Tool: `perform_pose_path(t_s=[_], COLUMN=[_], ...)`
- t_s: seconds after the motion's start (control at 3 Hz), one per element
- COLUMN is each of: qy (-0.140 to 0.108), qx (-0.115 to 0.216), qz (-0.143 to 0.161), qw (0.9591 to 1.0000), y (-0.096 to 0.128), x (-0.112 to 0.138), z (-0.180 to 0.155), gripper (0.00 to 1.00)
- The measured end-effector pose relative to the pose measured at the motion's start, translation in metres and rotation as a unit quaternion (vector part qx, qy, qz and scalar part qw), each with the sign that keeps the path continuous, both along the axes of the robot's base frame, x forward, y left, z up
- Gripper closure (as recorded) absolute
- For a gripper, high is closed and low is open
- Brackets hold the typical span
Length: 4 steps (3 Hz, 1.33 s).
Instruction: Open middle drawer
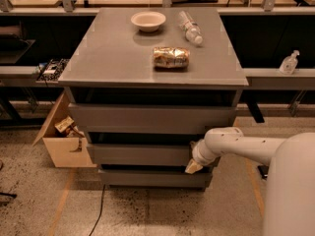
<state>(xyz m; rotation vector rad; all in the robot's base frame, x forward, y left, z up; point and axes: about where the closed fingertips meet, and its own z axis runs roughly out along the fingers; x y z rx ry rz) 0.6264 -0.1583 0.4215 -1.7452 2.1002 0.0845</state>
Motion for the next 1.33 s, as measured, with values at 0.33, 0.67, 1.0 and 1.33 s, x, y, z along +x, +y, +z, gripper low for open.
perform_pose_path(t_s=[0.33,0.67,1.0,1.33], qy=[0.011,0.011,0.011,0.022], qx=[-0.002,-0.002,-0.002,0.005], qz=[-0.026,-0.026,-0.026,-0.045], qw=[0.9996,0.9996,0.9996,0.9988], y=[-0.012,-0.012,-0.012,-0.013], x=[-0.021,-0.021,-0.021,-0.045], z=[0.002,0.008,0.017,0.02], gripper=[0.64,0.88,1.0,1.0])
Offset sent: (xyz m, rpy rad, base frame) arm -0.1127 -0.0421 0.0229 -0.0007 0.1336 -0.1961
